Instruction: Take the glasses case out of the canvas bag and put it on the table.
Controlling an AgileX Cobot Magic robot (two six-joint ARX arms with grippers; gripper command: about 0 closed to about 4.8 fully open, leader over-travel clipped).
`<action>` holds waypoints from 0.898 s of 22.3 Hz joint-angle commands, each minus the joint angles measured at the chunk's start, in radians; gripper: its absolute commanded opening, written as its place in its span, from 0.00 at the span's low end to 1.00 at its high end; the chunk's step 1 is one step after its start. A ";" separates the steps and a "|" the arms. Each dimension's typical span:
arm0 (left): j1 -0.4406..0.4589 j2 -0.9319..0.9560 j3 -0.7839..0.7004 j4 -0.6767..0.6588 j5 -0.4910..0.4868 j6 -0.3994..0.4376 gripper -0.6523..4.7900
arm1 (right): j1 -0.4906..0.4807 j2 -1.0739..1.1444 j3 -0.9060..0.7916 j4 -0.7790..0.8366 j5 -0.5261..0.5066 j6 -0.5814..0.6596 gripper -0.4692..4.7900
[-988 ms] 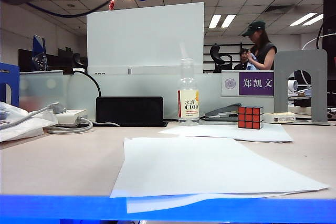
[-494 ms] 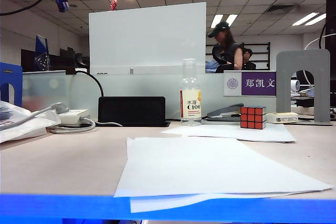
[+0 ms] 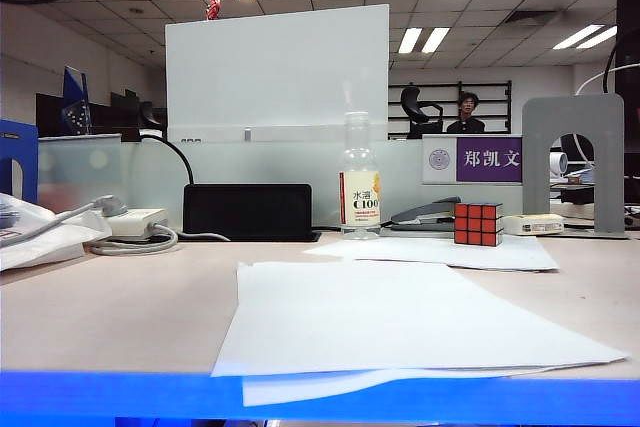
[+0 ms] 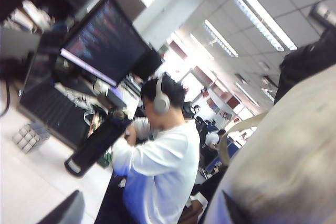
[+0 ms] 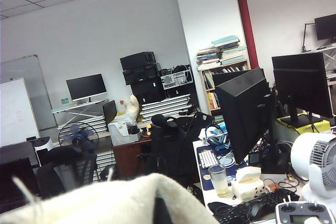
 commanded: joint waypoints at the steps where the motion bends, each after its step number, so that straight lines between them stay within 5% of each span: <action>1: -0.007 -0.030 0.043 0.031 0.004 0.000 0.70 | 0.001 -0.004 0.006 -0.001 0.012 0.008 0.08; 7: 0.024 -0.079 0.085 0.030 0.136 -0.026 0.68 | 0.001 -0.011 0.006 0.003 0.013 0.012 0.08; 20: 0.056 -0.136 0.085 0.029 0.133 -0.040 0.68 | 0.002 -0.020 0.006 0.007 0.017 0.023 0.08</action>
